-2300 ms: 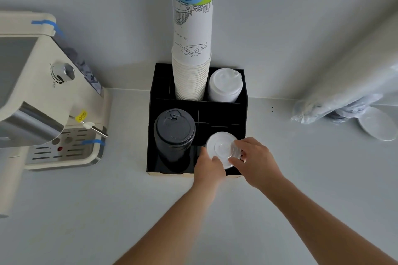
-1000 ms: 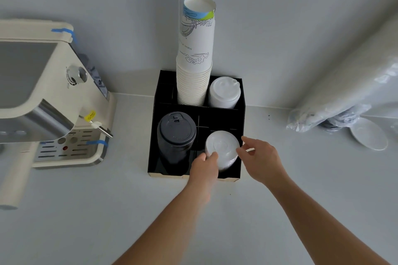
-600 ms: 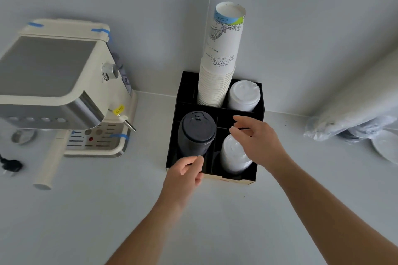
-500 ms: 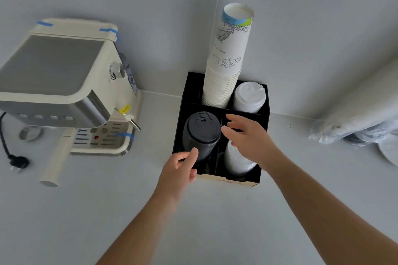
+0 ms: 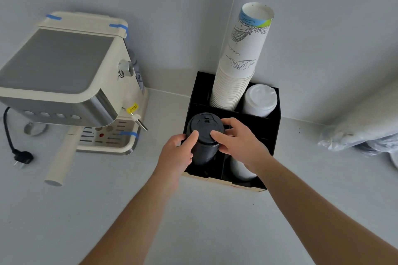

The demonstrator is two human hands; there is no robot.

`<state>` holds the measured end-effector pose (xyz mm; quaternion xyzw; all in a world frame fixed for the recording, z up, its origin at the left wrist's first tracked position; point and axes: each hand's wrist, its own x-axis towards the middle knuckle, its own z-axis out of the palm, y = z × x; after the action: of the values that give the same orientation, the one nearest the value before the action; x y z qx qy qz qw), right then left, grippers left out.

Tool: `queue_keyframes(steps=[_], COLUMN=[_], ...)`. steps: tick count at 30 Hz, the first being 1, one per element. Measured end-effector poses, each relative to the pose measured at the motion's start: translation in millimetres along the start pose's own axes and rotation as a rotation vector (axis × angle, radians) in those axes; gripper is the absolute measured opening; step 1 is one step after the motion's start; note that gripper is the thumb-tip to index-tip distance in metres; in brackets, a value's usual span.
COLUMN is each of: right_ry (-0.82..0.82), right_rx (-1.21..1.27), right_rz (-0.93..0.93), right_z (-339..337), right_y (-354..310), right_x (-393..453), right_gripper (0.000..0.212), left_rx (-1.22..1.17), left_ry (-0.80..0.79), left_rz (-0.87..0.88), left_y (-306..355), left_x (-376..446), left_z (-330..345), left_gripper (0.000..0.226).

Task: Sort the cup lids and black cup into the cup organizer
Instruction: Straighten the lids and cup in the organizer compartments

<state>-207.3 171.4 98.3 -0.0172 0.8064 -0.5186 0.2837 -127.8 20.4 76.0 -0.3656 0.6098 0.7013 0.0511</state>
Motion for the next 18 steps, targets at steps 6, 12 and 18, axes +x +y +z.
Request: queue_keyframes(steps=[6, 12, 18], right_ry=[0.024, 0.006, 0.000], right_rx=[-0.009, -0.017, -0.026], right_rz=[-0.015, 0.006, 0.012], right_z=[10.9, 8.8, 3.7], right_y=[1.4, -1.3, -6.6], right_x=[1.3, -0.7, -6.8], right_gripper=[0.044, 0.042, 0.029], left_rx=[0.049, 0.050, -0.006], left_ry=[0.011, -0.004, -0.012], left_rz=[0.034, 0.039, 0.003], left_y=[4.4, 4.0, 7.4], left_x=[6.3, 5.0, 2.7], left_z=[-9.6, -11.3, -8.8], left_gripper=[0.015, 0.025, 0.025])
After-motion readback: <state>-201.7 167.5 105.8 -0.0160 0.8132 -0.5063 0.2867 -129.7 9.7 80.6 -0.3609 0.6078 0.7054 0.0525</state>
